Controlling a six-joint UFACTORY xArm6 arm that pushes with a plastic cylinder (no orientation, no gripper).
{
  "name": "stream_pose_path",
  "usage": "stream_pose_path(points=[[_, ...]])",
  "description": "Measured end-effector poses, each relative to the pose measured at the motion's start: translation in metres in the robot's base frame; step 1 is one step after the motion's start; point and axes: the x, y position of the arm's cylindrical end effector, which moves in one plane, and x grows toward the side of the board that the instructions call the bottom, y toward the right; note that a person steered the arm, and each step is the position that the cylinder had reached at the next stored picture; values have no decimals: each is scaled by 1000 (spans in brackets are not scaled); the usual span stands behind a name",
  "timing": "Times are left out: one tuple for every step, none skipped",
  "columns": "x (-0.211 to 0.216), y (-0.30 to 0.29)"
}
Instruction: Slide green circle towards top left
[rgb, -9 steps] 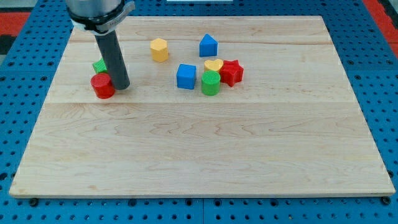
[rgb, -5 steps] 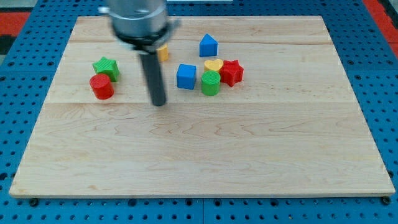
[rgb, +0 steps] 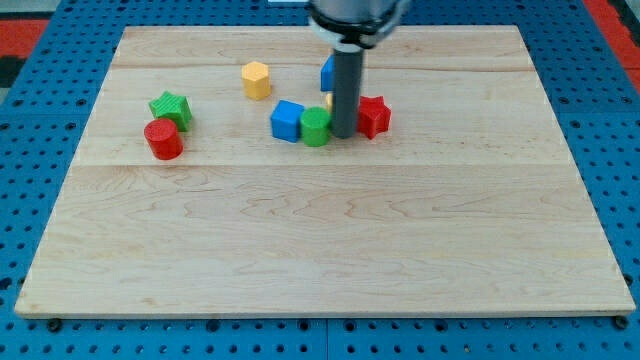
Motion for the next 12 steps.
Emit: stream_pose_path(points=[[-1, -47], [-1, -73], [-1, -93], [1, -102], [18, -109], [23, -122], [3, -135], [-16, -135], [-30, -137], [-50, -149], [-74, -157], [-91, -166]])
